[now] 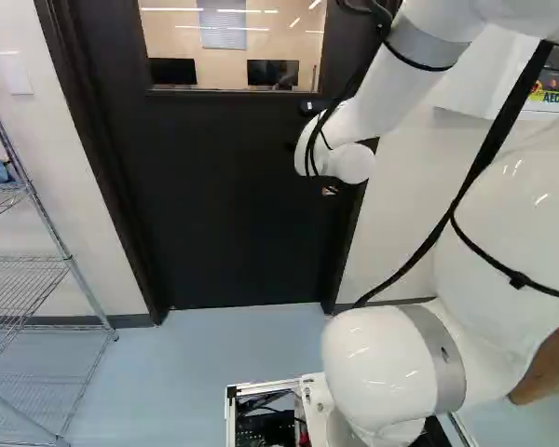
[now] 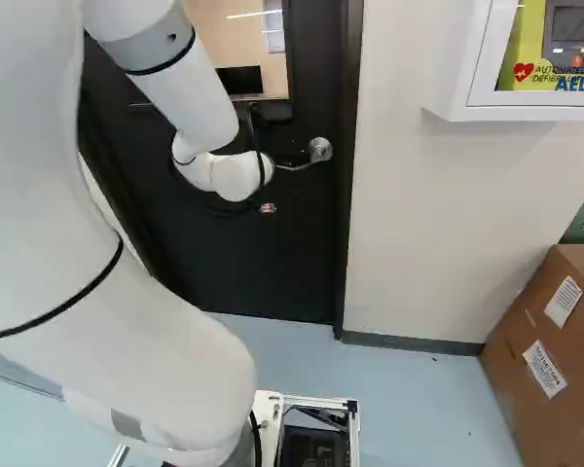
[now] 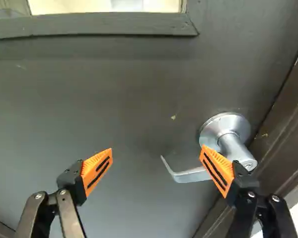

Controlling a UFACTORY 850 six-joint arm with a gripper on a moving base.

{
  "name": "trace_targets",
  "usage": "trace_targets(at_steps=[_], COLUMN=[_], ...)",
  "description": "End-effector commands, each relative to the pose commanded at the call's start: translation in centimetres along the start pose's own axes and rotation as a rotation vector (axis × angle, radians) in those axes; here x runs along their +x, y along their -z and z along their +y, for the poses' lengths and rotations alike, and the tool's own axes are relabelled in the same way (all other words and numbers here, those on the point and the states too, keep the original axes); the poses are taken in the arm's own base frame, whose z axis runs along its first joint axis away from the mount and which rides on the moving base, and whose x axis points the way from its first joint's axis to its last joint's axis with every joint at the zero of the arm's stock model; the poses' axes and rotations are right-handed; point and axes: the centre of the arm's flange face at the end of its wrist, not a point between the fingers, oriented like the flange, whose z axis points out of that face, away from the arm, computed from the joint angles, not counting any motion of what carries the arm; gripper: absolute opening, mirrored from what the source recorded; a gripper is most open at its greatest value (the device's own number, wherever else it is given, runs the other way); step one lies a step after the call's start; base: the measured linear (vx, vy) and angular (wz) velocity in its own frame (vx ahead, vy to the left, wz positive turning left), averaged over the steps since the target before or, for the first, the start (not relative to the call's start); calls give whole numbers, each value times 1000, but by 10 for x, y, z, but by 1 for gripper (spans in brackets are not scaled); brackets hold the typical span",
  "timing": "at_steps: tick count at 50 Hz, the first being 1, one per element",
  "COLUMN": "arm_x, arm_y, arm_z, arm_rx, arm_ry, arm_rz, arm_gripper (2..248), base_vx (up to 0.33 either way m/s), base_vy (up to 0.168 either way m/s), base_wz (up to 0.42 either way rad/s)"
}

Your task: Open the door and move inside

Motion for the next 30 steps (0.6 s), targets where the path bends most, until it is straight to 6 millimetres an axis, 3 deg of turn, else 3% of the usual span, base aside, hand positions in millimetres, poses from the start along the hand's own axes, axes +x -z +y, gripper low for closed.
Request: trace_targets(at_steps=[30], arm_x=[-30], arm_y=[-10], arm_z=[0], arm_rx=[0], arm_ry=[0], arm_rz=[-71], arm_gripper=[247], base_vx=[0], base_vy=[0], base_wz=[0])
